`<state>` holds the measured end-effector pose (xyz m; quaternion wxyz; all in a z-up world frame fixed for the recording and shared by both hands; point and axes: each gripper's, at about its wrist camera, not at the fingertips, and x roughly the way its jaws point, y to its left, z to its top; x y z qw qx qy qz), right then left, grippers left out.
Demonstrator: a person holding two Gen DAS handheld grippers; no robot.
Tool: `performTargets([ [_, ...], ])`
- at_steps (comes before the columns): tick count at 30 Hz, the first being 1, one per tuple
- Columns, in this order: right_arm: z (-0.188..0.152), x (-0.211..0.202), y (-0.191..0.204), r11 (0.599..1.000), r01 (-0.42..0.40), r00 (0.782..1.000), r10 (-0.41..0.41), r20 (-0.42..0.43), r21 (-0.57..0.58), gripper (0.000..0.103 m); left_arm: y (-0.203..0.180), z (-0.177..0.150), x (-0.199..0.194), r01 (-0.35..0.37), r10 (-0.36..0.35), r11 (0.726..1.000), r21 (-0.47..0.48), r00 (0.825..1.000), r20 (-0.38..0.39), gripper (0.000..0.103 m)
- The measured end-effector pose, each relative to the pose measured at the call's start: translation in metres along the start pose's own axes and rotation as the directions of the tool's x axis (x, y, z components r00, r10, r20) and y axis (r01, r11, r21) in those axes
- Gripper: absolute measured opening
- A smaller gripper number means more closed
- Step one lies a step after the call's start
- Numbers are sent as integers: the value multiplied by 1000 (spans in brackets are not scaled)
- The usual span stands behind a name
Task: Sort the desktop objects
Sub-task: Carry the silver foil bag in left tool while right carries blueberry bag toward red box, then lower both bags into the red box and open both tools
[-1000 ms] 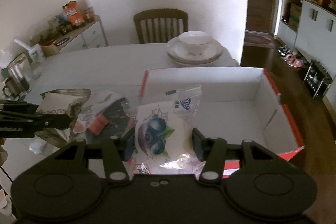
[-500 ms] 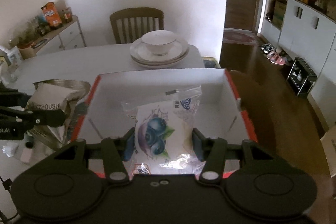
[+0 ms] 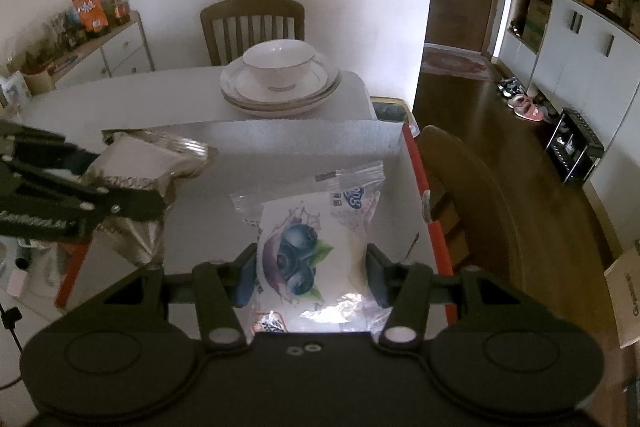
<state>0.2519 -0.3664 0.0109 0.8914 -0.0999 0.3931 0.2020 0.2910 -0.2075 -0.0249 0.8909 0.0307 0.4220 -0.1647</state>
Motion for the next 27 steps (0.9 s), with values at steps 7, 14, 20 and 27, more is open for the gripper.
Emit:
performTargets([
  [7, 3, 28, -7, 999, -37, 997, 37, -72, -8, 53, 1, 11, 37, 5, -4, 1000, 11, 997, -81, 50],
  [14, 3, 60, -11, 998, -59, 986, 54, -155, -28, 53, 7, 13, 75, -1, 3, 1000, 10, 977, -212, 50],
  [20, 4, 72, -10, 995, -74, 977, 60, -203, -63, 53, 10, 15, 90, -13, 18, 1000, 20, 964, -265, 50],
  [27, 3, 88, 0, 990, -73, 965, 41, -259, -118, 53, 3, 12, 101, 1, 13, 999, 45, 949, -314, 50],
])
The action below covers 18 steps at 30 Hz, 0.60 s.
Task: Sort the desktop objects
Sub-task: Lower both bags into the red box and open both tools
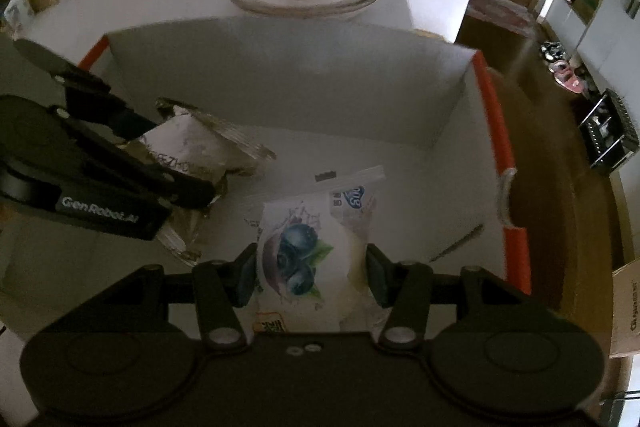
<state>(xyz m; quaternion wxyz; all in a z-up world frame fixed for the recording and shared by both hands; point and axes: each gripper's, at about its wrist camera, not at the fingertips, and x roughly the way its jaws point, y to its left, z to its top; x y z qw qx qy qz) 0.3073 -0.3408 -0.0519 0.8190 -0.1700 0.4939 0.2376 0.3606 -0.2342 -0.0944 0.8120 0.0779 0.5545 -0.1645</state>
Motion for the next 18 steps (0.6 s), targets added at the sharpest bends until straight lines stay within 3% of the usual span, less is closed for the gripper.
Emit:
performTargets([
  [11, 3, 12, 2, 999, -1, 996, -3, -86, -44, 53, 1, -1, 17, 21, -21, 1000, 0, 998, -65, 50],
  [18, 5, 14, 3, 999, 11, 995, -16, -101, -50, 55, -1, -2, 15, 3, -2, 1000, 15, 998, -60, 50],
])
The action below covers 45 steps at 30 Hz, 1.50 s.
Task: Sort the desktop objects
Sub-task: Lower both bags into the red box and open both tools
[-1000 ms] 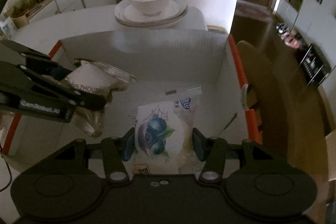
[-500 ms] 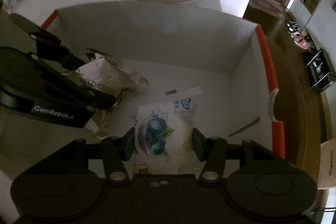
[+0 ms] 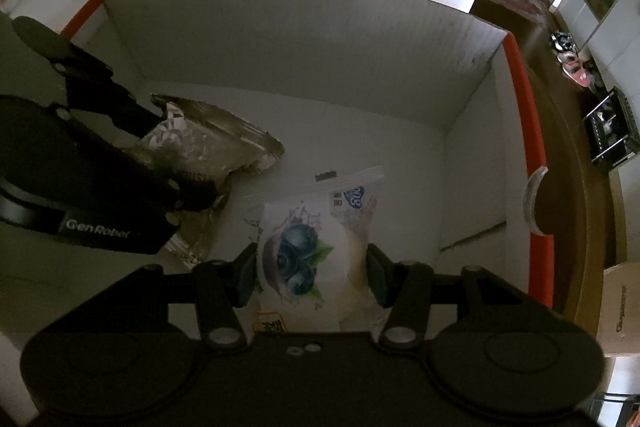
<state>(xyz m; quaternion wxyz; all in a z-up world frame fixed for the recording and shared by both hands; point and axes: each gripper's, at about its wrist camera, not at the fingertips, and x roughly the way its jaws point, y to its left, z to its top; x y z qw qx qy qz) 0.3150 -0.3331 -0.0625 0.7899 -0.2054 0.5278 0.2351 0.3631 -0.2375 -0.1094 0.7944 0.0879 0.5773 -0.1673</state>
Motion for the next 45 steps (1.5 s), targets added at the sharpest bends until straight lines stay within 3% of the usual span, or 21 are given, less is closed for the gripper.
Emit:
performTargets([
  [6, 0, -6, -1, 1000, -6, 1000, 7, 13, -15, 68, -6, -4, -5, -5, 6, 1000, -2, 1000, 19, 51],
  [12, -4, -15, 0, 1000, -21, 999, 22, 37, -17, 78, -6, -9, -21, -8, 8, 1000, -7, 998, 57, 59],
  [16, -4, -26, 3, 998, -43, 997, 45, 61, -35, 88, -3, -2, -26, -12, 13, 1000, -5, 996, 83, 74],
  [20, -8, -38, 0, 997, -55, 994, 59, 87, -46, 91, -5, -4, -34, -6, 5, 1000, 5, 994, 107, 75],
  [22, -9, -44, -2, 997, -63, 993, 67, 98, -45, 92, -5, -5, -39, 5, -7, 1000, 10, 993, 118, 86],
  [27, -13, -60, -4, 994, -100, 984, 104, 146, -35, 97, -6, -12, -53, 36, -38, 999, 18, 987, 154, 87],
  [33, -19, -83, -4, 990, -132, 967, 138, 215, -39, 100, -5, -17, -71, 50, -51, 999, 9, 976, 212, 90],
  [36, -23, -97, -4, 988, -148, 956, 152, 250, -35, 101, -3, -23, -85, 65, -63, 998, 1, 967, 247, 98],
  [45, -36, -132, 8, 985, -170, 916, 173, 363, -38, 102, 3, -46, -132, 88, -76, 996, -17, 927, 369, 99],
])
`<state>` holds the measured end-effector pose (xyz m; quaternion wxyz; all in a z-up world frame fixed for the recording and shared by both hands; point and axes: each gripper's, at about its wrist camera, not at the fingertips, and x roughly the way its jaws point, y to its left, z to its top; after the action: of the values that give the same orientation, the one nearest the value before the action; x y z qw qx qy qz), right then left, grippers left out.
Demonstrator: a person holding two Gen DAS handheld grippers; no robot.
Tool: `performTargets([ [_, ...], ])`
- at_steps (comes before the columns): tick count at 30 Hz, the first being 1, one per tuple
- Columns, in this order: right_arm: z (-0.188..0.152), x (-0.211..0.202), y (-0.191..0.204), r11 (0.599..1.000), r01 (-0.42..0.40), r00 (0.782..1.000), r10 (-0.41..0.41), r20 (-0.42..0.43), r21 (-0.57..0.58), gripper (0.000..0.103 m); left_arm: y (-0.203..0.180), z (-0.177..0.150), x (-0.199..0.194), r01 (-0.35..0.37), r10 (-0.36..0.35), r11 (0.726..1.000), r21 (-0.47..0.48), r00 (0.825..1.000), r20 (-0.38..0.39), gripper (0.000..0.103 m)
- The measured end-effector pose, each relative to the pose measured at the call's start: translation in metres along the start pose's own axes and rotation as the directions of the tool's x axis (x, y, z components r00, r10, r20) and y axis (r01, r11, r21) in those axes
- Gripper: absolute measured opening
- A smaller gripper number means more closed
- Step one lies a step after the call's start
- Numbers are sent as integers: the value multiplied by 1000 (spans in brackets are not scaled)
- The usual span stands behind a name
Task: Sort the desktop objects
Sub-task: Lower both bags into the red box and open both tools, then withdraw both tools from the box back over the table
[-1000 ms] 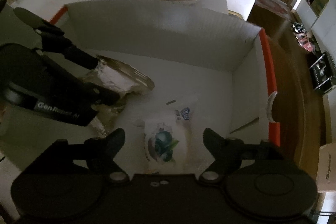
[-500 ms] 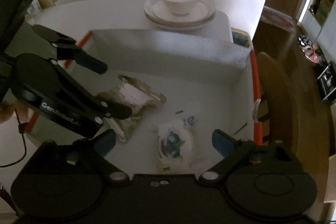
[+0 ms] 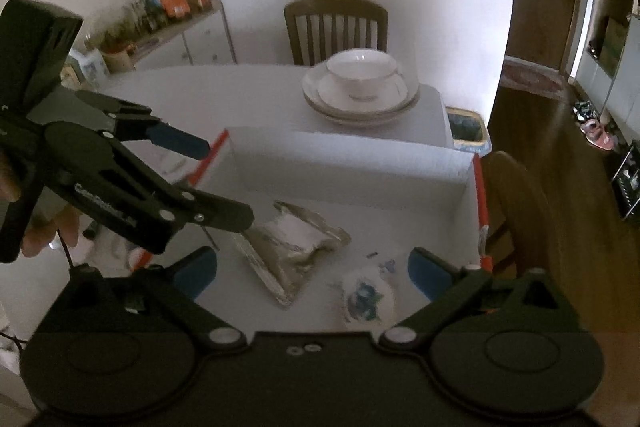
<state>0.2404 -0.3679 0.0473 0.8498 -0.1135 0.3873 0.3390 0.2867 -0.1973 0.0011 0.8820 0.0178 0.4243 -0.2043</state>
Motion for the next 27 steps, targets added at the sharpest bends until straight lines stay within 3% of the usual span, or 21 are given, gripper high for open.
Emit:
performTargets([
  [13, 2, -19, 38, 999, -27, 995, 23, 95, 39, 102, 28, -44, -67, -4, 11, 999, -50, 992, 125, 99],
  [27, 7, -5, 127, 999, -18, 990, 21, 136, -27, 102, 95, -111, -132, -126, 155, 982, -142, 964, 217, 99],
])
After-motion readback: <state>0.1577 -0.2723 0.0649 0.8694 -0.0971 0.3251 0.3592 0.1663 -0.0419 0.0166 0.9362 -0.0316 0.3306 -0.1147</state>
